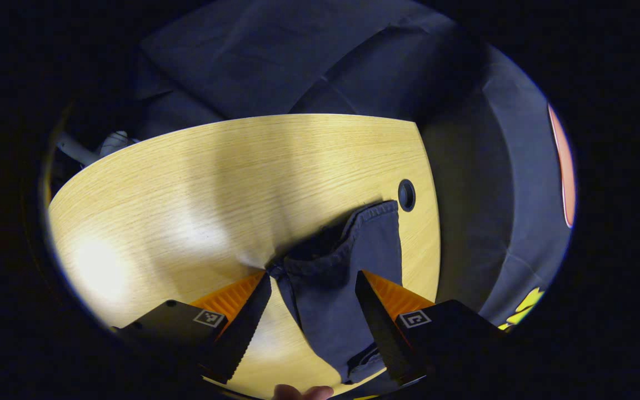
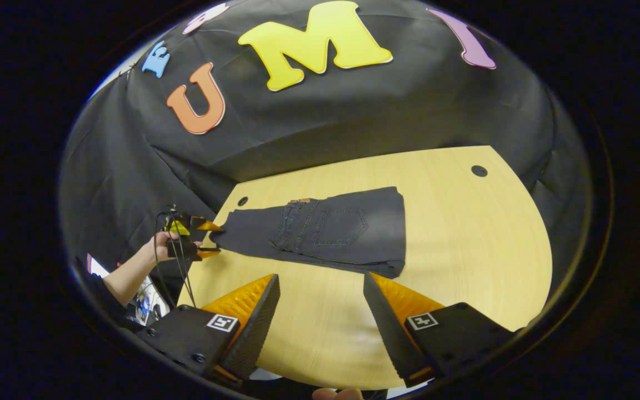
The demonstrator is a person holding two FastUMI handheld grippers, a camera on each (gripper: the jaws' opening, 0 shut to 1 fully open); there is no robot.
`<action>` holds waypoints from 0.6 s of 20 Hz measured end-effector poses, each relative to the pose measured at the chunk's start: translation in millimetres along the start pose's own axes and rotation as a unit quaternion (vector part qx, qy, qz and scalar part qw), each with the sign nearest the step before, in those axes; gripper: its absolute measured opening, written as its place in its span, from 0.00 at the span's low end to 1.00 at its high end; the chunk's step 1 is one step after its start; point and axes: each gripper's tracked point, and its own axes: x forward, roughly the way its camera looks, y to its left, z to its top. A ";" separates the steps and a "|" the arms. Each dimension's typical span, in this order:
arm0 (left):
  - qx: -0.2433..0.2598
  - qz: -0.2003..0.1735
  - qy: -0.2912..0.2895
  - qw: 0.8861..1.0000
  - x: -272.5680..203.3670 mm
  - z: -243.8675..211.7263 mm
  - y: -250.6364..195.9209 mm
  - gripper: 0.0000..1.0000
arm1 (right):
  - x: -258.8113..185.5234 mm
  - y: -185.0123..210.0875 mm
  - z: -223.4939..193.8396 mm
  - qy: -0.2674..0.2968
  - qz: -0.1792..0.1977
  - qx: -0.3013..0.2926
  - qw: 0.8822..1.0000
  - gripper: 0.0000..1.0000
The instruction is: Grasp the waist and the cuffs of the jeans and fold them to make the two legs overlap; first hold the waist and fold one-third of the jeans toward the cuffs, then hold the cuffs and fold the remaining one-third in the same direction to finish folding.
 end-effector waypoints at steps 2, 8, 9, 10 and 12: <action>-0.021 0.014 0.016 1.000 0.5 3.5 -1.1 0.98 | 1.4 -6.0 1.9 0.001 -0.003 0.003 1.000 0.94; -0.013 0.088 0.016 0.996 12.1 5.4 2.4 0.90 | 8.4 -36.3 -8.7 0.008 -0.017 0.061 0.998 0.92; -0.010 0.099 0.008 0.995 15.2 3.3 1.8 0.70 | 11.0 -42.6 -13.9 0.010 -0.021 0.076 0.997 0.92; -0.010 0.104 0.003 0.995 13.3 1.8 3.7 0.72 | 12.1 -46.9 -17.6 0.010 -0.024 0.084 0.996 0.94; -0.022 0.085 -0.021 0.996 17.4 2.2 -1.8 0.46 | 14.1 -54.7 -26.3 0.010 -0.033 0.088 0.996 0.94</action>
